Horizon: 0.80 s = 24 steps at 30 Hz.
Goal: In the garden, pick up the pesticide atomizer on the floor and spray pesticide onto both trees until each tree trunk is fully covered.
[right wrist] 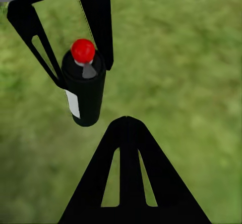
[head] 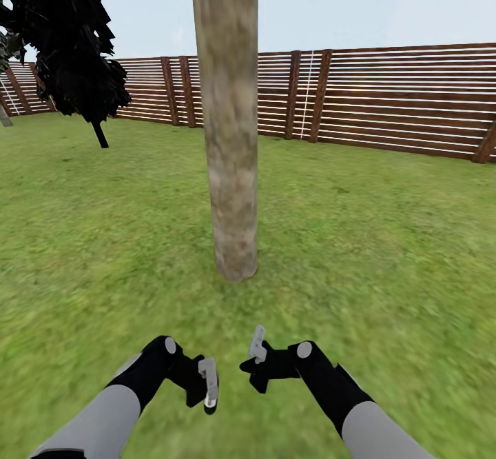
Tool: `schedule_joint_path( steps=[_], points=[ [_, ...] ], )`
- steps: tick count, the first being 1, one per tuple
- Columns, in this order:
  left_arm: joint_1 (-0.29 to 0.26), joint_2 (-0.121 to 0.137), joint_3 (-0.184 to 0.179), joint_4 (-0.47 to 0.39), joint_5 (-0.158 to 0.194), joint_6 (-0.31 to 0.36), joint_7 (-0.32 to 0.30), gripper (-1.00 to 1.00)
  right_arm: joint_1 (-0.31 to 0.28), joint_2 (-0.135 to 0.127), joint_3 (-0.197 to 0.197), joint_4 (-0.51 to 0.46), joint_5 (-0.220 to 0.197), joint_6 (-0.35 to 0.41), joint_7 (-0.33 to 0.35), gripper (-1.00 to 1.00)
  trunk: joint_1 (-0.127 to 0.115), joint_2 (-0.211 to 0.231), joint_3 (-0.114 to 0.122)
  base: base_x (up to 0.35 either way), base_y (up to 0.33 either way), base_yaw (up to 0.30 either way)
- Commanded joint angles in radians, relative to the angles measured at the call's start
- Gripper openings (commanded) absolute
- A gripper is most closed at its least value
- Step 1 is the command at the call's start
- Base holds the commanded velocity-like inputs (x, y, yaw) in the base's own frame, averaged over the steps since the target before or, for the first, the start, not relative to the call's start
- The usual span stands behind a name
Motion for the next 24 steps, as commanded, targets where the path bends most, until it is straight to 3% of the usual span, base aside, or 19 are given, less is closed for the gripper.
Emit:
schedule_joint_path(
  steps=[1, 11, 24],
  points=[
    [0.0, -0.001, 0.001, -0.002, -0.005, 0.003, 0.001, -1.0, 0.0, 0.005, 0.0, -0.002, 0.004, 0.004, 0.004, -1.0, 0.0, 0.0, -0.001, 0.0, 0.0, 0.0],
    [0.0, -0.028, 0.001, -0.002, -0.006, 0.005, 0.011, -1.0, 0.0, 0.025, 0.0, -0.017, 0.004, 0.004, 0.004, -1.0, 0.0, 0.0, -0.001, 0.0, 0.0, 0.0],
    [0.0, -0.028, 0.006, -0.007, 0.012, -0.008, -0.006, -1.0, 0.0, 0.025, 0.0, -0.017, 0.005, 0.002, 0.004, -1.0, 0.0, 0.0, -0.001, 0.0, 0.0, 0.0]
  ],
)
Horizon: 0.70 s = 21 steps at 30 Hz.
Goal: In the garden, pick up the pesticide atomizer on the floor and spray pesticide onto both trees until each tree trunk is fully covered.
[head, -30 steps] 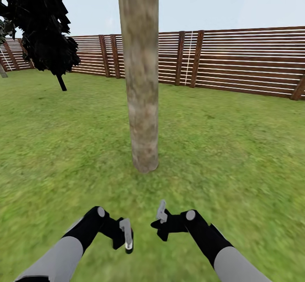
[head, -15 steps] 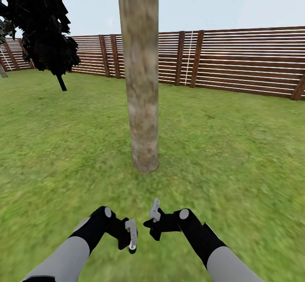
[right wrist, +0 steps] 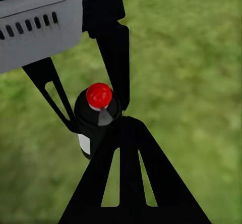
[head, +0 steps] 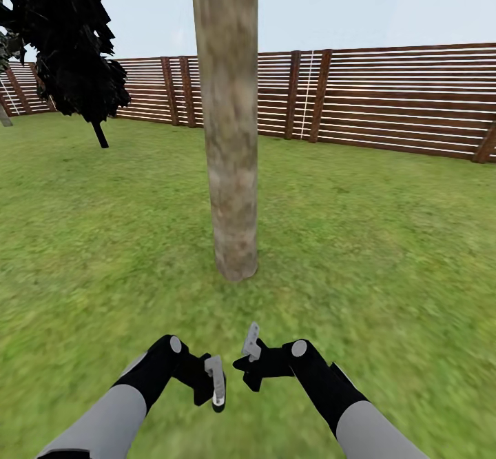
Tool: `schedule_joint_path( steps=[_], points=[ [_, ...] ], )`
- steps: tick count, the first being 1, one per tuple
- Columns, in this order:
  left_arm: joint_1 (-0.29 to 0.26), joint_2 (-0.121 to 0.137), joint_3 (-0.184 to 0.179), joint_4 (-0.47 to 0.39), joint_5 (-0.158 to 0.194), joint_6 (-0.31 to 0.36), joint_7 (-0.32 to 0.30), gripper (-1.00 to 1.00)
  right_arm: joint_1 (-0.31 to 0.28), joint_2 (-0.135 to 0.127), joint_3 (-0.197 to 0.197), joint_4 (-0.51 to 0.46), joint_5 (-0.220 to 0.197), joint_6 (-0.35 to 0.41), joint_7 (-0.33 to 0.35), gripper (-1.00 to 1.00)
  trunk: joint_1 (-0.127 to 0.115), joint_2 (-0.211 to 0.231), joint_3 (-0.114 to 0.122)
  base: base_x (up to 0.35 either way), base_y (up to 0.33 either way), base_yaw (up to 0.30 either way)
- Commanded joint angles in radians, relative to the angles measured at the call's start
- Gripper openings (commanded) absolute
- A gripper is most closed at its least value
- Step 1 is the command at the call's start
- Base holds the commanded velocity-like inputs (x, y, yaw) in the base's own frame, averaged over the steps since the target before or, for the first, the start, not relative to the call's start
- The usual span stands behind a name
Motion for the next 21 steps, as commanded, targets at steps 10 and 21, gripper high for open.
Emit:
schedule_joint_path(
  steps=[10, 21],
  points=[
    [0.0, -0.001, 0.003, 0.004, 0.053, -0.005, -0.02, -1.0, 0.0, 0.0, 0.001, -0.001, 0.004, 0.004, 0.004, -1.0, 0.0, 0.0, -0.001, 0.0, 0.0, 0.0],
    [-0.018, -0.002, 0.001, -0.01, 0.114, -0.005, -0.079, -1.0, 0.0, 0.0, 0.001, -0.001, 0.004, 0.004, 0.004, -1.0, 0.0, 0.0, -0.001, 0.0, 0.0, 0.0]
  ],
)
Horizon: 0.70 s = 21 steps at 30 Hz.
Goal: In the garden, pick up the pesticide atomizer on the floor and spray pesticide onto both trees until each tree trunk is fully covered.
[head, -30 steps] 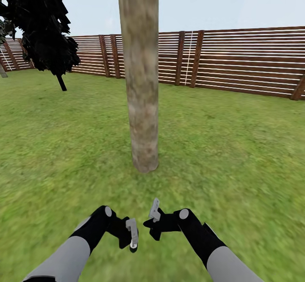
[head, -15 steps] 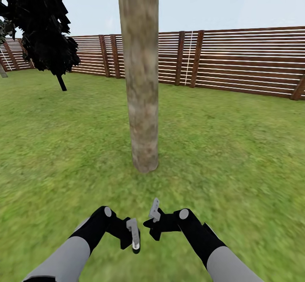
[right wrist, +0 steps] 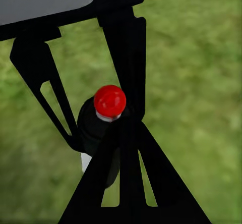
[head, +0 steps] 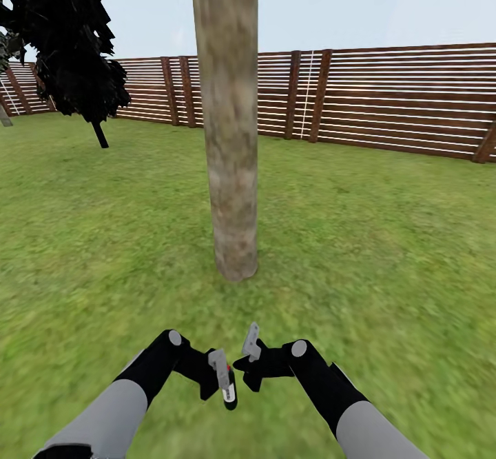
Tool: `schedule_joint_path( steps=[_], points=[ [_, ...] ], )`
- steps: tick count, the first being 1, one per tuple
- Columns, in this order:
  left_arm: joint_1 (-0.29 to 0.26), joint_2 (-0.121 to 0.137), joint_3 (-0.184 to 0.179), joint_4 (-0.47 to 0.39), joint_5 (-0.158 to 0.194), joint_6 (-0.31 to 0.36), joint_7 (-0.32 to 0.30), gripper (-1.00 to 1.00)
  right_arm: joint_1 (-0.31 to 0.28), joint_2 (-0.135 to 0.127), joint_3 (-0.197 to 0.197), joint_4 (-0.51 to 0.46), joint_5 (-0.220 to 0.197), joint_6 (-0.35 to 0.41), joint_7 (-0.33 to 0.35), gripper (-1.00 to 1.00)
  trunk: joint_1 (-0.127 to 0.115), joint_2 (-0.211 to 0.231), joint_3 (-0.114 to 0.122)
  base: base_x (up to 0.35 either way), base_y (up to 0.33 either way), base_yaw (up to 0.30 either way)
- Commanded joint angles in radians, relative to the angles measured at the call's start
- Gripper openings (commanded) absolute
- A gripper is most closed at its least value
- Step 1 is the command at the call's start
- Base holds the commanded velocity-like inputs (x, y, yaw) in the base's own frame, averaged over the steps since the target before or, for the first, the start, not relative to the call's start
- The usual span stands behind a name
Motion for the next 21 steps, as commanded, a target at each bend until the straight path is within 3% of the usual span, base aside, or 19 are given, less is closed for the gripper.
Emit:
schedule_joint_path(
  steps=[1, 16, 21],
  points=[
    [0.0, -0.001, 0.002, -0.002, -0.005, 0.0, -0.004, -1.0, 0.0, 0.0, -0.001, -0.002, 0.004, 0.004, 0.004, -1.0, 0.0, 0.0, -0.001, 0.0, 0.0, 0.0],
    [-0.006, -0.007, 0.002, -0.002, -0.003, -0.001, -0.036, -1.0, 0.0, 0.0, 0.0, -0.002, 0.004, 0.004, 0.004, -1.0, 0.0, 0.0, -0.001, 0.0, 0.0, 0.0],
    [-0.007, -0.013, 0.001, -0.002, 0.018, -0.001, -0.036, -1.0, 0.0, 0.0, 0.0, -0.002, 0.004, 0.004, 0.004, -1.0, 0.0, 0.0, -0.001, 0.0, 0.0, 0.0]
  ],
)
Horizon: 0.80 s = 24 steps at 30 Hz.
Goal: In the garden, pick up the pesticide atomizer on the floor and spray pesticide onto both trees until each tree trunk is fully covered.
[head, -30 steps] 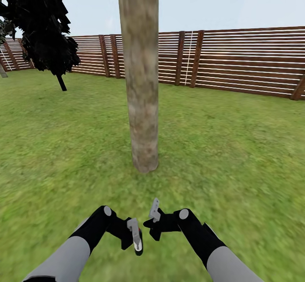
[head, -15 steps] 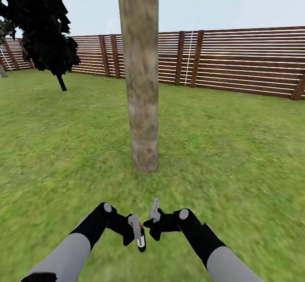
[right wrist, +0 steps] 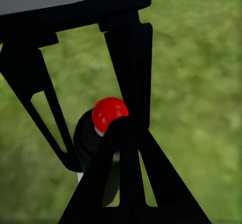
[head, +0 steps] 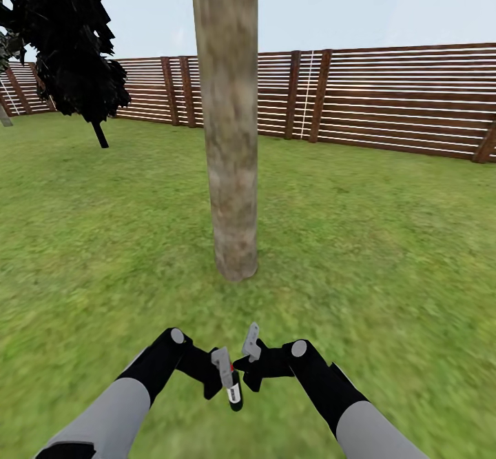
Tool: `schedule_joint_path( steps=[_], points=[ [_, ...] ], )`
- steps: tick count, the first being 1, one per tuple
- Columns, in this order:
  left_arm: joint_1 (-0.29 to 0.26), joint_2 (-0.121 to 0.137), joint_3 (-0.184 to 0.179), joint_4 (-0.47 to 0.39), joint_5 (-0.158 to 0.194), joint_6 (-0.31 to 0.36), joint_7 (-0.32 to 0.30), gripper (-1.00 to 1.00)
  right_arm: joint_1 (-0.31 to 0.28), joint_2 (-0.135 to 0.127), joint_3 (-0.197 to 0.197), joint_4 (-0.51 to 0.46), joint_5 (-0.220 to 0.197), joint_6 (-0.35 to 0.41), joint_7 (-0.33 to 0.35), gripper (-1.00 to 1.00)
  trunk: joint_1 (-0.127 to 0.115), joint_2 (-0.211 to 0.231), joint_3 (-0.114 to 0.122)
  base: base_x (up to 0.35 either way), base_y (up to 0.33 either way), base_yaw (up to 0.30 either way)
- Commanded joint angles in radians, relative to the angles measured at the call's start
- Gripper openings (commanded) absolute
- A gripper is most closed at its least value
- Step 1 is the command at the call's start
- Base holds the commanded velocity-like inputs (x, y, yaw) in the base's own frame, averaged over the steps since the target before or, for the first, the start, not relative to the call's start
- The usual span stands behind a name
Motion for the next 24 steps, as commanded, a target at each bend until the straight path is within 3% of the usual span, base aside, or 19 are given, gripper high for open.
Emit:
schedule_joint_path(
  steps=[1, 20, 24],
  points=[
    [0.0, -0.001, 0.002, -0.002, -0.003, 0.0, -0.004, -1.0, 0.0, 0.0, -0.001, -0.002, 0.004, 0.004, 0.004, -1.0, 0.0, 0.0, -0.001, 0.0, 0.0, 0.0],
    [-0.006, -0.002, 0.001, -0.001, 0.0, 0.0, -0.004, -1.0, 0.0, -0.001, -0.002, -0.002, 0.004, 0.004, 0.004, -1.0, 0.0, 0.0, -0.001, 0.0, 0.0, 0.0],
    [-0.005, 0.009, -0.001, 0.003, -0.007, -0.002, -0.002, -1.0, 0.0, -0.001, -0.002, -0.002, 0.004, 0.004, 0.004, -1.0, 0.0, 0.0, -0.001, 0.0, 0.0, 0.0]
  ],
)
